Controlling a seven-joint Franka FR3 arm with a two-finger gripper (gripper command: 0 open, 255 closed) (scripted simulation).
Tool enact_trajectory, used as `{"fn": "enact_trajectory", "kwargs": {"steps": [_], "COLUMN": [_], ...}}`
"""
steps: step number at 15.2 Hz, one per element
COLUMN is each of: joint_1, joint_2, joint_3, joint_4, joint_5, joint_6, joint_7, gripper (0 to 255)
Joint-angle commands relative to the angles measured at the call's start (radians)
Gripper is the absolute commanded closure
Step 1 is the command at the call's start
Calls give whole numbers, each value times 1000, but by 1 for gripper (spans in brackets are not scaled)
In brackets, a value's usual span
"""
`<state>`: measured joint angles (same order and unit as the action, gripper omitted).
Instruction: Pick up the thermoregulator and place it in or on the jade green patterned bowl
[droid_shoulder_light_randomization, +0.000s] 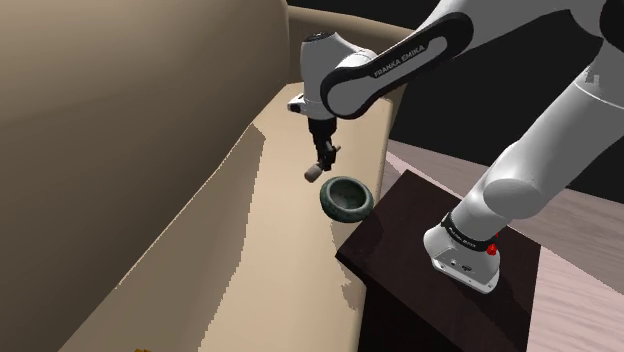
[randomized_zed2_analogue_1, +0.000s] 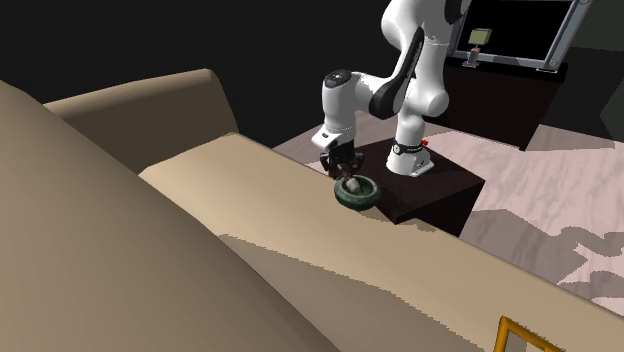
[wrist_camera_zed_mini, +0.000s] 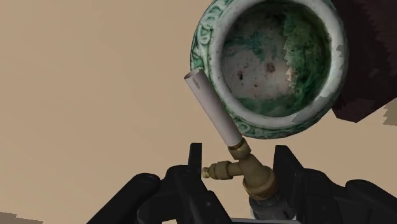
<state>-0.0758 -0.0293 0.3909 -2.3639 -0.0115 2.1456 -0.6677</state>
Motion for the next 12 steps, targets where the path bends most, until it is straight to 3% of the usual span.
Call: {"fn": "enact_trajectory", "kwargs": {"steps": [1,7,12], "joint_1": [0,28,22], "joint_2": [-78,-312,-250], "joint_3": [-3,-32,-20], "joint_4": [-89,-316,-342], "joint_5": [34,122,109], "joint_6": [17,19,105], "joint_7": [-29,-110,-95], "gripper": [255,255,255]}}
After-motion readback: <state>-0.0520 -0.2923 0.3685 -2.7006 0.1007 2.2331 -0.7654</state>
